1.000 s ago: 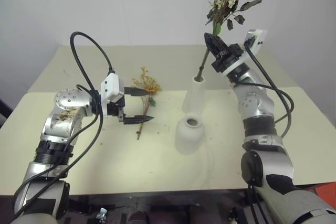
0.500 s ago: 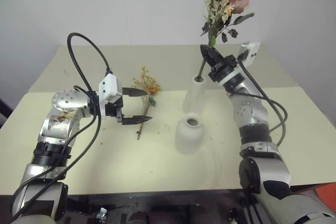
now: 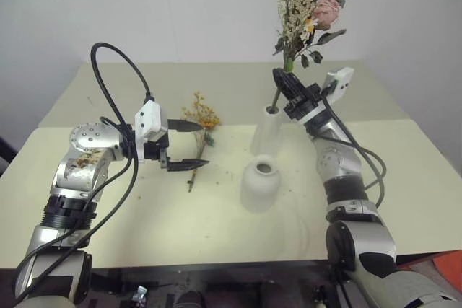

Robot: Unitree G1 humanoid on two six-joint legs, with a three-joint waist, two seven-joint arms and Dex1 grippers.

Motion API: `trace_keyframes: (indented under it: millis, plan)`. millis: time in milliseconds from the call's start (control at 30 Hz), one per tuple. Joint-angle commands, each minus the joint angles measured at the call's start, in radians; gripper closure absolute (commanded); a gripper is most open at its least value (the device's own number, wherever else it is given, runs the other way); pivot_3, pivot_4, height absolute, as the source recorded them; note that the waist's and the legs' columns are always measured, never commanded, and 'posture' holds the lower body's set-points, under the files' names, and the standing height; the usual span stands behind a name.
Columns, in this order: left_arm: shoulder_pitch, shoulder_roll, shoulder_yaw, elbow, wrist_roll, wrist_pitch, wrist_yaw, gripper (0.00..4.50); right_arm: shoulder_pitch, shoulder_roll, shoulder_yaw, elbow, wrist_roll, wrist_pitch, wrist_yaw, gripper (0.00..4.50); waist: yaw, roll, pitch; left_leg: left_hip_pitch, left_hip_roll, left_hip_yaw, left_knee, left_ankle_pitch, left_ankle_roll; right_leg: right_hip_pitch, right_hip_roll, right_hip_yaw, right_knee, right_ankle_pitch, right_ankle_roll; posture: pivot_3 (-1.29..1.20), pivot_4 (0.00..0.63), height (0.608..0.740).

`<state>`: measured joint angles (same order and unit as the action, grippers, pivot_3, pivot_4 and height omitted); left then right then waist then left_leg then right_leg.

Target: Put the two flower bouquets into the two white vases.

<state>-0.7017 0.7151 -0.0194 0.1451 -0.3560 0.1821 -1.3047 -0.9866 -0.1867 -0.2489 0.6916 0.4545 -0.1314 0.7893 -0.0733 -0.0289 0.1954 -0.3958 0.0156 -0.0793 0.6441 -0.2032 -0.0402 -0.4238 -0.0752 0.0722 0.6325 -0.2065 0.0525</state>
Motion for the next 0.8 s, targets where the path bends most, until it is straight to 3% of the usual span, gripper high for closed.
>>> trace_keyframes:
  millis: [33,800]
  plan:
    - [-0.002,0.014,0.031,-0.036,-0.021,0.006,0.007,0.0,-0.04,-0.001,-0.008,0.023,0.004,0.015,-0.015,4.28,-0.001,0.0,0.0,0.0,0.0,0.0,0.0,0.0,0.0,0.0,0.0,0.0,0.0,0.0,0.0,0.0,0.15,0.74]
    - [0.025,0.01,0.035,-0.07,-0.03,0.023,0.028,0.0,-0.1,-0.034,-0.037,0.04,0.019,0.06,-0.01,4.28,0.0,0.0,0.0,0.0,0.0,0.0,-0.001,0.0,0.0,0.0,0.0,0.0,0.0,0.0,0.0,0.0,0.15,0.74]
